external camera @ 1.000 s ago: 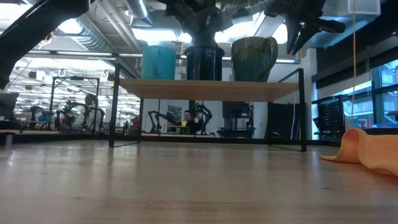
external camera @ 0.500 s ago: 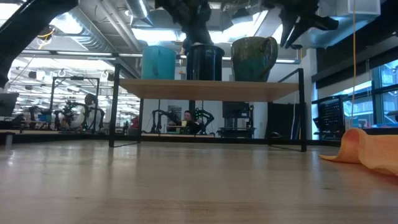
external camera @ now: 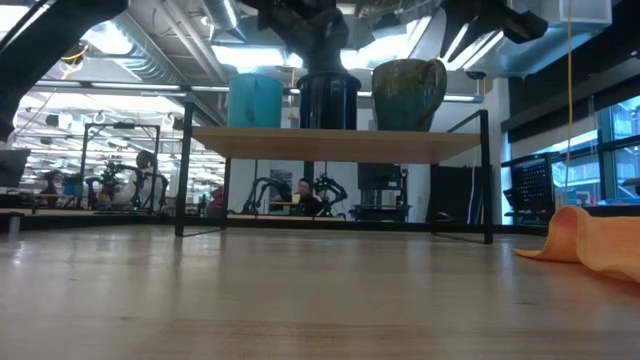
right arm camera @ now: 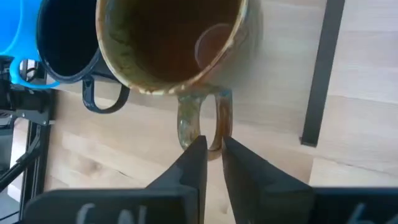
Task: Stack small to large cups/mugs on shelf
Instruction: Put the brown mug on the shelf
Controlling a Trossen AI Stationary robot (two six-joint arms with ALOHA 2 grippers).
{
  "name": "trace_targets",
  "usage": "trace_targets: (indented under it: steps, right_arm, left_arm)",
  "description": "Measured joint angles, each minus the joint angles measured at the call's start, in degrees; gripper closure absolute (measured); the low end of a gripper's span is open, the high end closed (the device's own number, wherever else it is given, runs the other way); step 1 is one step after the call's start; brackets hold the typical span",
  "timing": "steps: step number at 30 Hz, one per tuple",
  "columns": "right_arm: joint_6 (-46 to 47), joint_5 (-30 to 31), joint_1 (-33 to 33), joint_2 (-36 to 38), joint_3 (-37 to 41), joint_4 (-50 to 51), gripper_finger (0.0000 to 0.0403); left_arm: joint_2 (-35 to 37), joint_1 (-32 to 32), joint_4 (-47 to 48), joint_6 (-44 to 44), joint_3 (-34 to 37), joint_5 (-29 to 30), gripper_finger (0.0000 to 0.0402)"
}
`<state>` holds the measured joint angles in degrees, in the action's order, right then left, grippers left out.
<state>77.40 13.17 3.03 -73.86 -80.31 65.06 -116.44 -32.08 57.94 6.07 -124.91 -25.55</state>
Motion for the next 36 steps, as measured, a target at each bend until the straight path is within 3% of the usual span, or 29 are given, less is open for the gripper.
trace_targets:
  steps: [14, 22, 36]
  right_arm:
    - [0.3, 3.7, -1.2, -0.8, 0.0, 1.1, 0.0352]
    - [0.5, 2.6, -1.2, -0.7, 0.0, 5.1, 0.0397]
    - [0.5, 2.1, -1.2, -1.6, 0.0, 3.7, 0.038]
  left_arm:
    - [-1.6, 1.6, -4.1, -0.8, 0.4, -3.1, 0.0395]
    - [-2.5, 2.2, -4.3, -1.0, 0.3, -3.6, 0.04]
    - [-4.2, 3.3, -5.0, -1.0, 0.3, -4.6, 0.0399]
